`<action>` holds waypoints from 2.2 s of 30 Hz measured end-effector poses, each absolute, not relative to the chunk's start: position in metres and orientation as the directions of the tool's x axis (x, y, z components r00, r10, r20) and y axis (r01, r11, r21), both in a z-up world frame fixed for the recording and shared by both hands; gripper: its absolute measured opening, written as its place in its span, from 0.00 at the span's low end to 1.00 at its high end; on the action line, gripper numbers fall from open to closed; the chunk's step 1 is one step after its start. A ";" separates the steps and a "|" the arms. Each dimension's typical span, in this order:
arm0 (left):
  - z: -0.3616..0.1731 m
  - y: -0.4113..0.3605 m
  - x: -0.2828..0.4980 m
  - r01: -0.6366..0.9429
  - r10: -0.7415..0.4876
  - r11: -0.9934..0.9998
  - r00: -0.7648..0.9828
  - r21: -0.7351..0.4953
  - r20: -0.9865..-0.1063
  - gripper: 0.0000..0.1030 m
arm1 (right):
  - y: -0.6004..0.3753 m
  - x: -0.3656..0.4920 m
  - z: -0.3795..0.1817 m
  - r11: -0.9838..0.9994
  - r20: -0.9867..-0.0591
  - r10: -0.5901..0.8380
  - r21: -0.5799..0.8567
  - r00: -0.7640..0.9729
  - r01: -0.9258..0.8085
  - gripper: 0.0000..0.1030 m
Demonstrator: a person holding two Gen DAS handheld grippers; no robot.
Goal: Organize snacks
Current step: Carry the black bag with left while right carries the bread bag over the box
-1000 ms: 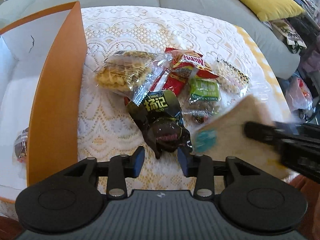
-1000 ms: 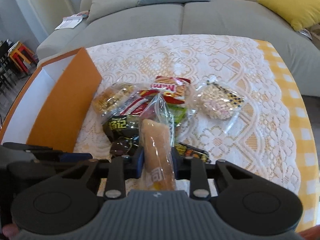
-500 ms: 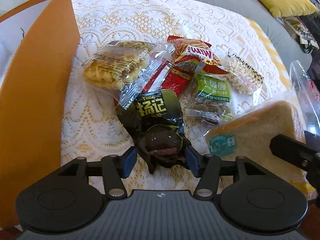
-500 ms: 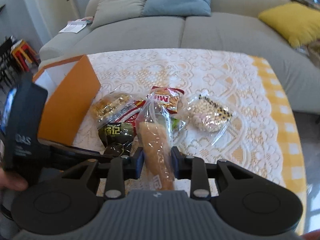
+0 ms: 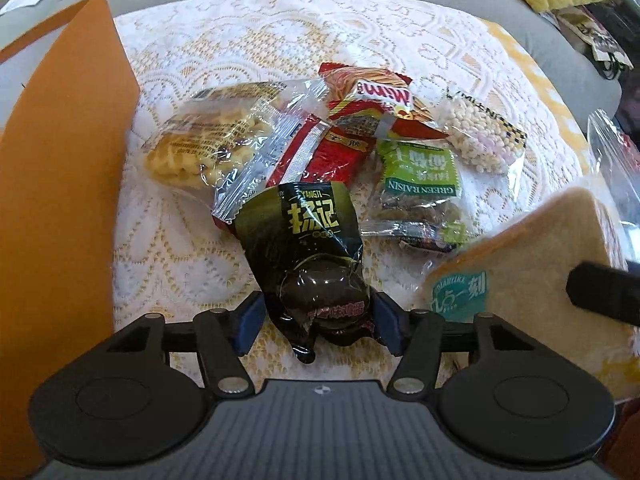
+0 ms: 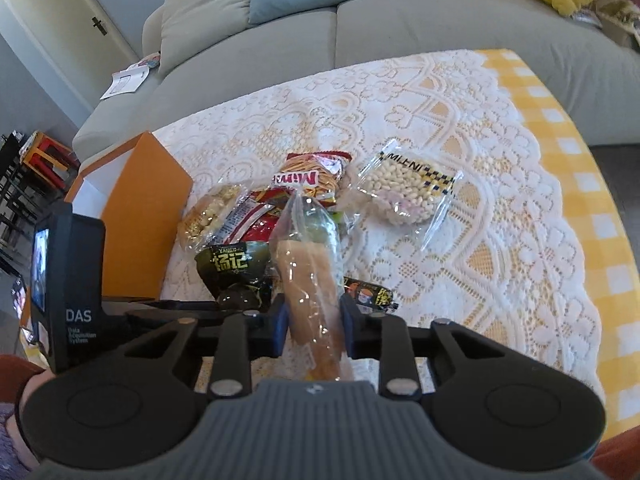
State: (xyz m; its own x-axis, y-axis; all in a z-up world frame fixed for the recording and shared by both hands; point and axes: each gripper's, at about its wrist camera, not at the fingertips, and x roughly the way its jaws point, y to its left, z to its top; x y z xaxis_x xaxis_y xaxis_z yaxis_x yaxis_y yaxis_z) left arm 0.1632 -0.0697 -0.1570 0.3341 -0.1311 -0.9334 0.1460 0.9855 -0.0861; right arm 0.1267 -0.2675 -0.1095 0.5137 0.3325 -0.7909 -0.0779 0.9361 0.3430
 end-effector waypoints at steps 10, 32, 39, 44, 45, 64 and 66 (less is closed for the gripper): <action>-0.126 -0.065 0.145 0.176 -0.163 0.979 0.396 -0.100 -0.904 0.47 | -0.255 0.117 -0.097 0.949 -0.788 0.304 0.297 0.535 -0.103 0.22; -0.022 -0.001 0.108 0.093 -0.137 0.990 0.563 -0.103 -0.815 0.46 | -0.204 0.106 -0.018 0.925 -0.655 0.381 0.273 0.653 -0.265 0.20; 0.002 0.043 0.121 0.003 -0.035 0.999 0.624 -0.043 -0.781 0.46 | -0.163 0.126 0.014 0.895 -0.573 0.447 0.295 0.687 -0.336 0.20; 0.005 0.074 0.138 -0.054 0.038 0.999 0.633 0.005 -0.773 0.46 | -0.125 0.146 0.027 0.868 -0.524 0.496 0.317 0.693 -0.382 0.20; 0.004 0.079 0.141 -0.062 0.047 0.998 0.631 0.009 -0.774 0.46 | -0.117 0.150 0.027 0.861 -0.515 0.508 0.324 0.690 -0.392 0.20; -0.076 0.145 0.188 -0.179 0.187 0.977 0.436 0.119 -0.881 0.46 | -0.011 0.228 -0.058 0.847 -0.667 0.531 0.432 0.523 -0.309 0.20; -0.082 0.145 0.190 -0.185 0.197 0.974 0.431 0.127 -0.880 0.46 | -0.008 0.231 -0.067 0.845 -0.678 0.534 0.449 0.506 -0.291 0.20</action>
